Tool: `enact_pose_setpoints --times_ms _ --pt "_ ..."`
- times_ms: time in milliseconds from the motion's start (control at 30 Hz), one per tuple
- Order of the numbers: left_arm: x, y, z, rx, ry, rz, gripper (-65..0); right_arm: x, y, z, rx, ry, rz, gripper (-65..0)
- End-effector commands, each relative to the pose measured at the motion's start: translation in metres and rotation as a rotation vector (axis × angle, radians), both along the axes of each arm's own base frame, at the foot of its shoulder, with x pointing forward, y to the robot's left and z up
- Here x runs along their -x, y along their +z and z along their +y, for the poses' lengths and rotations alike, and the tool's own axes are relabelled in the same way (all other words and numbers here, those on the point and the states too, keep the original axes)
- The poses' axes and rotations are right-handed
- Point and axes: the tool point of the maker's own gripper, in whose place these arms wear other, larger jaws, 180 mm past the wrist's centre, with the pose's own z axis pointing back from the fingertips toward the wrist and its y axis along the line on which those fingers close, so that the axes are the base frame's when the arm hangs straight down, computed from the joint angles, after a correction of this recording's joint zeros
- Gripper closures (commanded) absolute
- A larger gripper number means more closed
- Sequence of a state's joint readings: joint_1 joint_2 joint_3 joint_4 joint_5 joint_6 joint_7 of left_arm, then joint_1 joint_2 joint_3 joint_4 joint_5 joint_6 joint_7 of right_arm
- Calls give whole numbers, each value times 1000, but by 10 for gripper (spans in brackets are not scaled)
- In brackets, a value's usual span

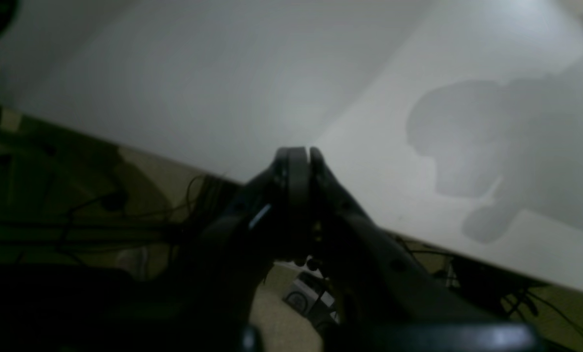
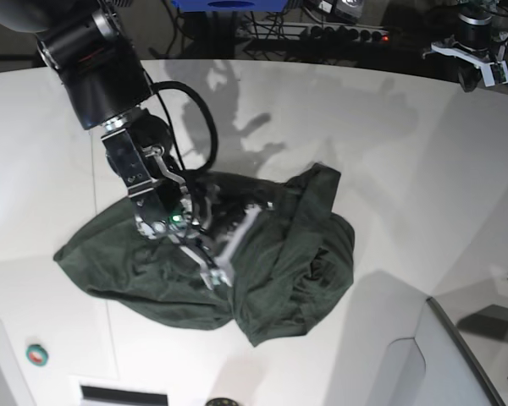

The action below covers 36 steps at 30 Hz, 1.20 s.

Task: Layout the t-shirt on the table in an organized manner, then fold the t-shirt properly
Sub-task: 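Reach the right gripper down and grasp the green t-shirt's bunched fabric, then drag the grasped fabric outward with the right gripper and release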

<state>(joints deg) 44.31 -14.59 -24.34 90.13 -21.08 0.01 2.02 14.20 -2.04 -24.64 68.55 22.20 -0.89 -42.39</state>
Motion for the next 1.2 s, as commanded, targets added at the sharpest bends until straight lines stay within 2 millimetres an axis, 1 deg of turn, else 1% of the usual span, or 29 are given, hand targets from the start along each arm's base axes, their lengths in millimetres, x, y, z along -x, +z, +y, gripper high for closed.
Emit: enact_pose_setpoints --times_ms 0,67,133,200,233,300,400,467,600,700,800,867,900,1000,1067,1100,1133,1167 --pt "-2 8 5 -24 -6 -22 0 -14 10 2 -33 -17 -46 -9" --pt "-2 8 5 -24 -6 -24 0 -11 -8 -10 -2 -30 -35 -9" --pt "-3 9 5 -24 -6 -25 0 -6 -24 -16 17 -37 -7 -9" --pt "-3 9 5 -24 -8 -28 0 2 -36 -21 28 -47 27 -9" --pt "-3 9 5 -24 -8 -28 0 5 -38 -22 30 -49 33 -8" --pt "-3 9 5 -24 -7 -26 0 21 -48 -36 48 -54 51 -8" --pt "-2 8 5 -24 -6 -24 0 37 -58 -53 70 -61 66 -8" --pt "-2 8 5 -24 -6 -24 0 48 -67 -75 88 -100 91 -8" --pt "-2 8 5 -24 -6 -22 0 59 -73 -114 116 -170 105 -8" --pt "-2 8 5 -24 -6 -24 0 64 -74 -137 139 -201 104 -8" --pt "-2 8 5 -24 -6 -24 0 70 -77 -156 161 -230 117 -8" --pt "-2 8 5 -24 -6 -24 0 75 -80 -164 174 -231 127 -8" --pt "-2 8 5 -24 -6 -24 0 77 -79 -163 174 -230 125 -8" --pt "-3 9 6 -25 -7 -24 0 73 -62 -151 145 -209 68 -8" --pt "-3 9 6 -25 -7 -24 0 65 -35 -134 104 -183 -16 -18" --pt "-3 9 6 -25 -7 -24 0 63 -20 -125 80 -171 -57 -38" --pt "-3 9 6 -25 -7 -24 0 62 -5 -114 57 -150 -98 -72" --pt "-3 9 6 -25 -7 -24 0 66 6 -95 34 -102 -125 -126"
